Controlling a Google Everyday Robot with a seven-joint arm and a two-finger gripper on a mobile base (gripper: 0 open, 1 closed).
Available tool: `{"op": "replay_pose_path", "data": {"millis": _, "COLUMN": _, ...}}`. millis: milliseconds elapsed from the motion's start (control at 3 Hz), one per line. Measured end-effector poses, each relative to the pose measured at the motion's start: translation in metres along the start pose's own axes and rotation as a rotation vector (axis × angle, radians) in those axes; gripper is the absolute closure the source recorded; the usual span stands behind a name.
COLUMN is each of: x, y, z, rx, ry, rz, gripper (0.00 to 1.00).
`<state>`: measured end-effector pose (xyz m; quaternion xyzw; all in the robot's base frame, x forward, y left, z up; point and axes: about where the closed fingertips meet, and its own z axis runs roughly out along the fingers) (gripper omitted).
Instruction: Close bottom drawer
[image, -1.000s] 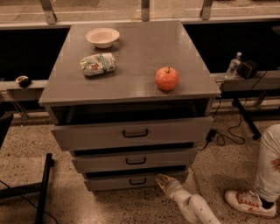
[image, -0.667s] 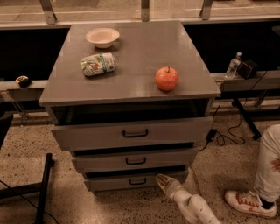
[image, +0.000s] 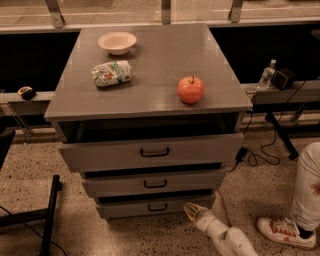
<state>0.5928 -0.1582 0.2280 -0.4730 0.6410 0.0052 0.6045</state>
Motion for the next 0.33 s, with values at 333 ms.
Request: {"op": "replay_pose_path", "data": {"millis": 333, "x": -0.0192, "y": 0.0302, "z": -0.0707, "rx": -0.137, "ry": -0.067, "rz": -0.050, "gripper": 1.00}}
